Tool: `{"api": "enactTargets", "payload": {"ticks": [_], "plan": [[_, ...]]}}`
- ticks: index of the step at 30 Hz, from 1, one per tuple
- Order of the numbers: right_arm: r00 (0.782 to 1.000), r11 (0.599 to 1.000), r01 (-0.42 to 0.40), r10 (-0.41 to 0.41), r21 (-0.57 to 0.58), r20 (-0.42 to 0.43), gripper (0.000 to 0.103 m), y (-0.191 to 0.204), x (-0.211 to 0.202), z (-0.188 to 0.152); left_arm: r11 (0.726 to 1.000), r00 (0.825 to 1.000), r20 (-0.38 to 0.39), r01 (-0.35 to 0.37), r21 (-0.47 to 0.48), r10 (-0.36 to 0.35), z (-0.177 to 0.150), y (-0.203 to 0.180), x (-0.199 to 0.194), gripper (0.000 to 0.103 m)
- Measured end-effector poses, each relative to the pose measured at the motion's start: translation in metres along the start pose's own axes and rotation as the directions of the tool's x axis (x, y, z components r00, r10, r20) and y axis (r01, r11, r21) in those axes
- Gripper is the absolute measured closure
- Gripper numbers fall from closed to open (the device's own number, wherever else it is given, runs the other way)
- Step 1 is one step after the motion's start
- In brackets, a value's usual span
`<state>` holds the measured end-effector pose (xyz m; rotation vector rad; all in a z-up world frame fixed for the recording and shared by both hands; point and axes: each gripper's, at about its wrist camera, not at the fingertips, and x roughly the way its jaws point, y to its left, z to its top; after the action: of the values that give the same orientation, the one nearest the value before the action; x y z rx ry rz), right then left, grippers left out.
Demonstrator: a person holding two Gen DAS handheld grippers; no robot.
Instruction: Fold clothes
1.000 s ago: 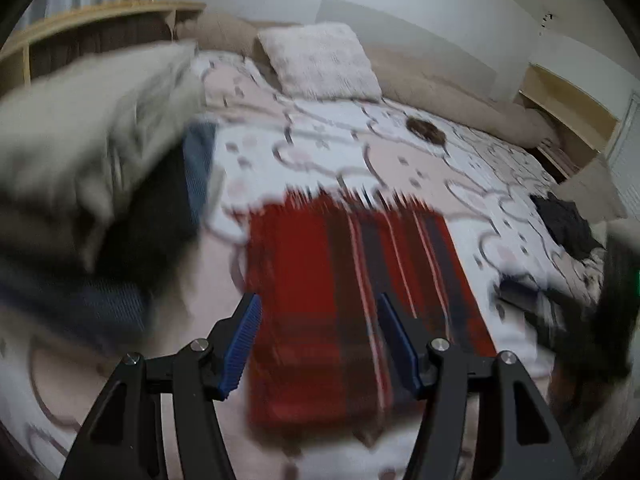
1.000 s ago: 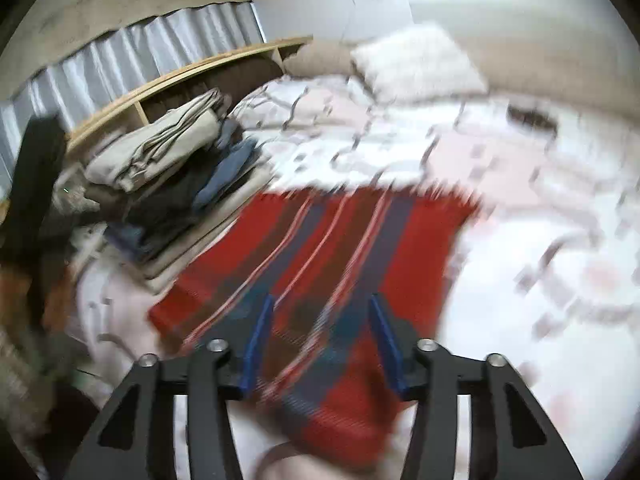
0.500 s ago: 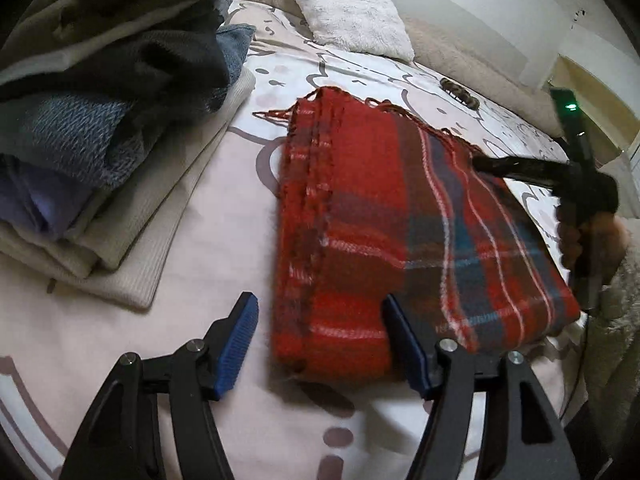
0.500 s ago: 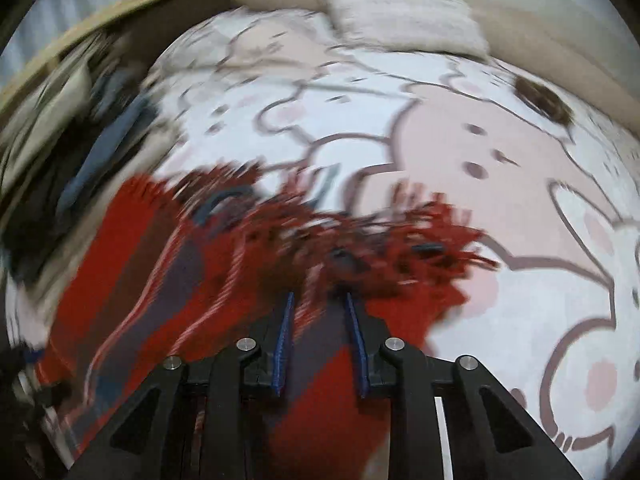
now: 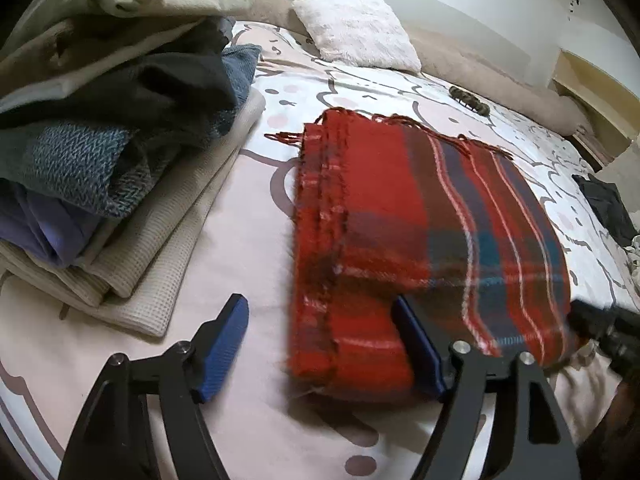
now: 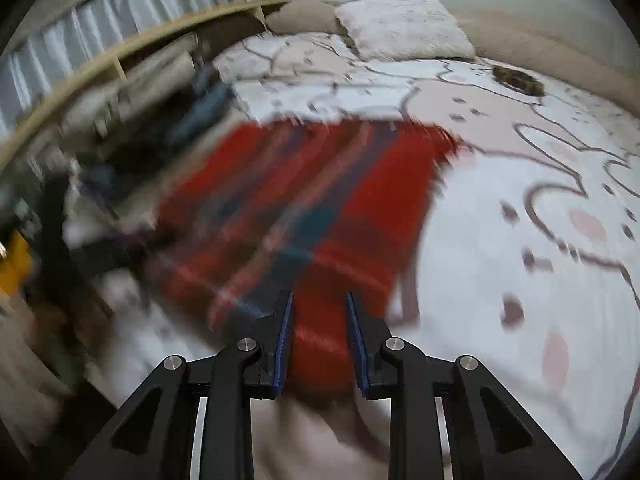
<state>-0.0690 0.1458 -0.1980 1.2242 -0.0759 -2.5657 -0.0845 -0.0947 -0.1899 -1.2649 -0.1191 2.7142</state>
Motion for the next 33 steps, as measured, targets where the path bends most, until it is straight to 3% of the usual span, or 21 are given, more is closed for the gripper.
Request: {"api": "enactTargets", "payload": {"ticks": [4, 6, 7, 8, 10, 12, 15, 17, 19, 21, 26, 31, 33], "plan": [[0.998, 0.999, 0.043, -0.045, 0.031, 0.054, 0.077, 0.005, -0.020, -0.005, 1.000, 0.997, 0.072, -0.019, 0.017, 0.018, -0.001, -0.001, -0.013, 0.027], [0.992, 0.994, 0.102, -0.100, -0.036, 0.073, 0.064, 0.016, -0.031, -0.004, 0.998, 0.993, 0.114, -0.046, 0.039, 0.042, -0.001, -0.004, -0.022, 0.027], [0.986, 0.985, 0.148, -0.141, -0.087, 0.085, 0.042, 0.025, -0.037, -0.004, 0.997, 0.989, 0.137, -0.056, 0.050, 0.048, -0.001, -0.005, -0.027, 0.029], [0.977, 0.964, 0.203, -0.188, -0.170, 0.099, 0.032, 0.036, -0.041, -0.009, 0.996, 0.985, 0.163, -0.061, 0.067, 0.050, -0.002, -0.006, -0.033, 0.029], [0.950, 0.888, 0.311, -0.280, -0.340, 0.138, 0.032, 0.059, -0.047, -0.021, 0.992, 0.975, 0.215, -0.074, 0.107, 0.049, -0.004, -0.011, -0.045, 0.029], [0.914, 0.780, 0.407, -0.347, -0.476, 0.212, 0.032, 0.078, -0.047, -0.040, 0.983, 0.965, 0.257, -0.091, 0.156, 0.049, -0.008, -0.017, -0.055, 0.029], [0.849, 0.570, 0.523, -0.410, -0.633, 0.332, 0.032, 0.100, -0.038, -0.073, 0.969, 0.957, 0.286, -0.110, 0.219, 0.044, -0.015, -0.027, -0.062, 0.029], [0.804, 0.394, 0.574, -0.437, -0.718, 0.404, 0.032, 0.110, -0.024, -0.096, 0.962, 0.957, 0.288, -0.122, 0.245, 0.049, -0.017, -0.032, -0.062, 0.029], [0.772, 0.223, 0.589, -0.441, -0.777, 0.458, 0.032, 0.113, -0.010, -0.118, 0.958, 0.958, 0.283, -0.128, 0.257, 0.052, -0.018, -0.034, -0.061, 0.029], [0.762, 0.134, 0.582, -0.434, -0.802, 0.480, 0.032, 0.113, 0.001, -0.126, 0.957, 0.957, 0.283, -0.135, 0.258, 0.059, -0.017, -0.034, -0.060, 0.029], [0.774, 0.066, 0.526, -0.449, -0.848, 0.445, 0.032, 0.116, 0.021, -0.113, 0.964, 0.958, 0.278, -0.141, 0.223, 0.076, -0.013, -0.029, -0.059, 0.029], [0.745, -0.014, 0.527, -0.473, -0.850, 0.470, 0.032, 0.121, 0.044, -0.097, 0.973, 0.958, 0.275, -0.140, 0.183, 0.086, -0.011, -0.019, -0.059, 0.029], [0.725, -0.059, 0.562, -0.445, -0.825, 0.525, 0.032, 0.121, 0.050, -0.097, 0.975, 0.957, 0.275, -0.139, 0.173, 0.087, -0.011, -0.017, -0.059, 0.029]]}}
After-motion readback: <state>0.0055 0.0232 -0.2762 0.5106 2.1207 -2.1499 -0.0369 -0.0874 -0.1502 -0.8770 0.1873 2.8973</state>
